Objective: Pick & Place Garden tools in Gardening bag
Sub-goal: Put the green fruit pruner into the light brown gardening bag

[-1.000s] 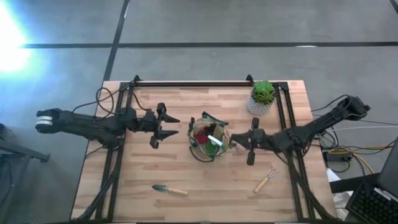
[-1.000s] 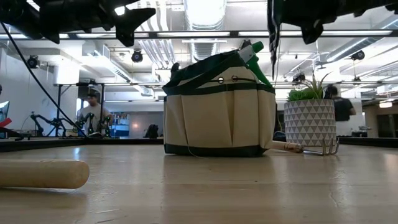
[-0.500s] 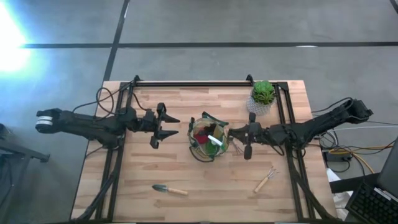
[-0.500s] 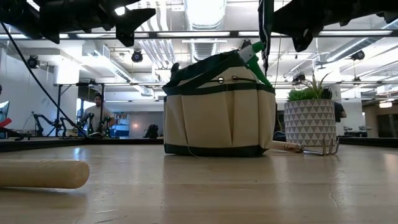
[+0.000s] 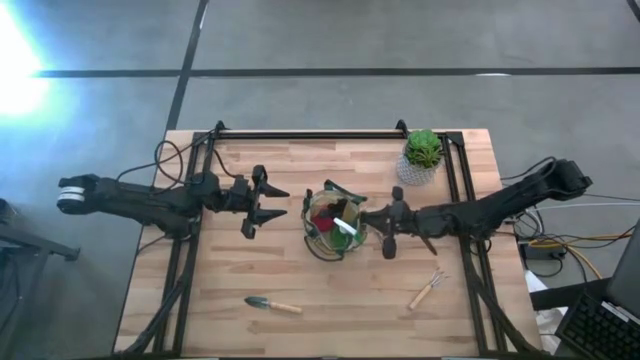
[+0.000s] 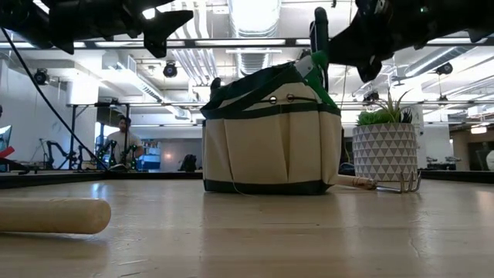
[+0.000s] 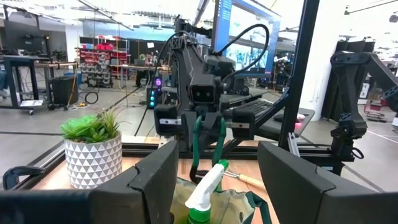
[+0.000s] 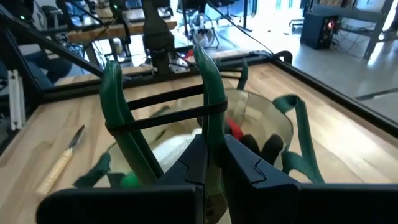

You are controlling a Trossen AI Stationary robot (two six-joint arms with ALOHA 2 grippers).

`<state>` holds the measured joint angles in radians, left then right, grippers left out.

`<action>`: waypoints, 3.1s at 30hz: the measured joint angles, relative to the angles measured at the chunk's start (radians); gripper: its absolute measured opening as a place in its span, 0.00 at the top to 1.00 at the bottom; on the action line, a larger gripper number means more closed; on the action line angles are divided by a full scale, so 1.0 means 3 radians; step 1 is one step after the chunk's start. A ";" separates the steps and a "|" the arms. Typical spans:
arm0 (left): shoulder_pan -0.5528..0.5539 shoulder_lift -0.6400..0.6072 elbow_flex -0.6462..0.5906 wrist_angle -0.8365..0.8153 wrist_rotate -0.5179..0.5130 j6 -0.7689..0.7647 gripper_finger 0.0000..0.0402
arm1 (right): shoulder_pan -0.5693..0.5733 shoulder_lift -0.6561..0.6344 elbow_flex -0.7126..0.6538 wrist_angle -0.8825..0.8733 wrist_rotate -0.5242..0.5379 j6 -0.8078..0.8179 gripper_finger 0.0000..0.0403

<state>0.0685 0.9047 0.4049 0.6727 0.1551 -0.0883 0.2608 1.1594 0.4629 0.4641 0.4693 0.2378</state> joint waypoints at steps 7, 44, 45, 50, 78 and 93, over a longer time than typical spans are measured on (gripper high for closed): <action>0.0000 0.0001 0.0000 -0.0010 0.0001 -0.0009 0.45 | -0.0045 0.0047 0.0000 0.0056 0.0083 0.0189 0.96; 0.0000 0.0001 0.0000 -0.0039 0.0001 -0.0058 0.45 | -0.0043 0.0674 -0.0127 0.0171 0.0103 0.0756 0.96; 0.0000 0.0001 0.0000 -0.0040 0.0000 -0.0058 0.45 | -0.0043 0.0676 -0.0127 0.0170 0.0102 0.0756 0.96; 0.0000 0.0001 0.0000 -0.0050 0.0000 -0.0058 0.45 | -0.0043 0.0656 -0.0127 0.0153 0.0099 0.0753 0.96; 0.0000 0.0001 0.0000 -0.0052 0.0001 -0.0058 0.45 | -0.0041 0.0488 -0.0104 -0.0169 0.0078 0.0738 0.66; 0.0000 0.0001 0.0000 -0.0061 0.0000 -0.0058 0.45 | -0.0032 0.0389 -0.0061 -0.0480 -0.0023 0.0742 0.74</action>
<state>0.0685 0.9051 0.4049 0.6544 0.1552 -0.1059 0.2512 1.2762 0.4445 0.3201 0.4625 0.4603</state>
